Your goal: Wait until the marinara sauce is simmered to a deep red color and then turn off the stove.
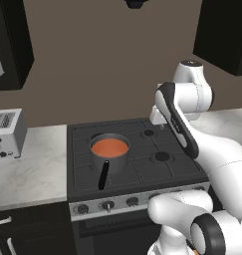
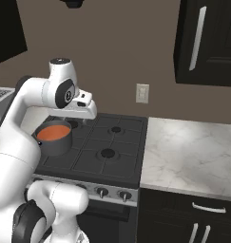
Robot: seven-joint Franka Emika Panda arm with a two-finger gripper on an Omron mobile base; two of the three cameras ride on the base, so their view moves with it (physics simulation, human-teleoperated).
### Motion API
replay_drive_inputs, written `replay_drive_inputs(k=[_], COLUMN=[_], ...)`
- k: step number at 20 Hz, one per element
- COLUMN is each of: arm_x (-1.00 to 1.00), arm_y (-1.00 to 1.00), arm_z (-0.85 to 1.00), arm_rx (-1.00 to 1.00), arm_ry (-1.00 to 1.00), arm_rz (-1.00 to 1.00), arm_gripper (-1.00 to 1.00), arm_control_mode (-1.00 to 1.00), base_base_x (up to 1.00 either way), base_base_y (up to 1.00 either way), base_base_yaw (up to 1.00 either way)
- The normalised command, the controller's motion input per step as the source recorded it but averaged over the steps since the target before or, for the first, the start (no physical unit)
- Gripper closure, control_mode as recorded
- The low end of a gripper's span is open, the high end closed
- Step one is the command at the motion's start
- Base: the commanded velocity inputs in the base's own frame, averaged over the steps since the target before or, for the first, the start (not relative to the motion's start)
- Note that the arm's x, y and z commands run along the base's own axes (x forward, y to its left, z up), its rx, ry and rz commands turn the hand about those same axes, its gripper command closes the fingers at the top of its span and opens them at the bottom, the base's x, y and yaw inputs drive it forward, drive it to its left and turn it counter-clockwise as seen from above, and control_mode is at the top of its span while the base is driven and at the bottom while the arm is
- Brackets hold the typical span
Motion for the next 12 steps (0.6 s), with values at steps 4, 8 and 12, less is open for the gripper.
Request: replay_drive_inputs(k=[4,8,12], arm_x=[0.00,0.00,0.00], arm_y=[0.00,0.00,0.00], arm_z=[0.00,0.00,0.00], arm_rx=[0.00,0.00,0.00], arm_ry=[0.00,0.00,0.00], arm_rz=[0.00,0.00,0.00], arm_gripper=[-1.00,-1.00,-1.00], arm_control_mode=[-1.00,-1.00,-1.00], base_base_x=[0.00,0.00,0.00], base_base_y=[0.00,0.00,0.00], base_base_yaw=[0.00,0.00,0.00])
